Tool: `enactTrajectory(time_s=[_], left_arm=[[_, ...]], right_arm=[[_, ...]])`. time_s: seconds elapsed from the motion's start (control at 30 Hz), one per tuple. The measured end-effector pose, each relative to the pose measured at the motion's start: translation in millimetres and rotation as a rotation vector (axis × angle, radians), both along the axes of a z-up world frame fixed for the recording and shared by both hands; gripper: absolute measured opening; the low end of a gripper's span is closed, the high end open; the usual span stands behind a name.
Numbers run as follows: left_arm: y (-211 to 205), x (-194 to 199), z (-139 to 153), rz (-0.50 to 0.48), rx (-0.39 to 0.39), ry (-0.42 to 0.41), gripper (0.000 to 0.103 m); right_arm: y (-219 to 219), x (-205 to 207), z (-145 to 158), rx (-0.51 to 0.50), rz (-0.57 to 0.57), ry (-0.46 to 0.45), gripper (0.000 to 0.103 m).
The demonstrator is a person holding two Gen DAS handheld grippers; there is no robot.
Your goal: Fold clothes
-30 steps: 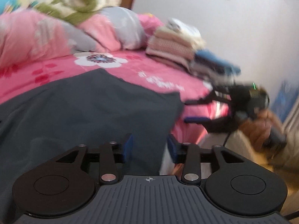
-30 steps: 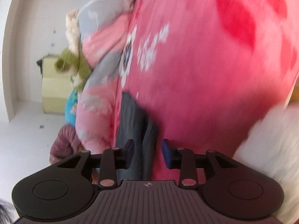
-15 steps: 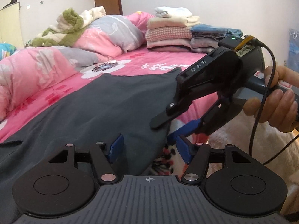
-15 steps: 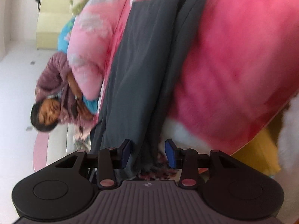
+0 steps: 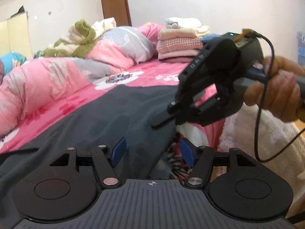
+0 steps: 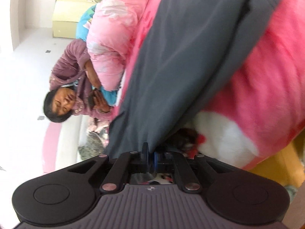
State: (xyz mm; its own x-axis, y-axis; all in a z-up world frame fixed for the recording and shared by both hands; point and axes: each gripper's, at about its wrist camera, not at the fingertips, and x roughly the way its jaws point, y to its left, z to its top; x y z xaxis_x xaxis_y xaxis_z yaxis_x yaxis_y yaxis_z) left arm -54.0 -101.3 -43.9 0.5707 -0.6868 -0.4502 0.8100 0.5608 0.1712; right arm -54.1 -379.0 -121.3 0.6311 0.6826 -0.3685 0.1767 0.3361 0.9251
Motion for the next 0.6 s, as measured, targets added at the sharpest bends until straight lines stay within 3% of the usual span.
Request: enactTrajectory(time_s=[0.27, 0.33, 0.47, 0.53, 0.6], left_arm=[[-21, 10, -3, -0.05, 0.053, -0.116, 0.058], [-27, 12, -6, -0.065, 0.079, -0.137, 0.049], [-32, 20, -8, -0.088, 0.103, -0.134, 0.018], [-30, 27, -7, -0.092, 0.088, -0.105, 0.012], [-27, 33, -6, -0.1, 0.075, -0.067, 0.012]], right_arm=[[-1, 30, 16, 0.048, 0.042, 0.034, 0.007], [1, 35, 19, 0.045, 0.053, 0.037, 0.007], [-4, 35, 19, 0.049, 0.05, 0.042, 0.011], [-11, 29, 20, 0.042, 0.033, 0.035, 0.022], [-21, 18, 28, -0.033, 0.004, 0.003, 0.034]])
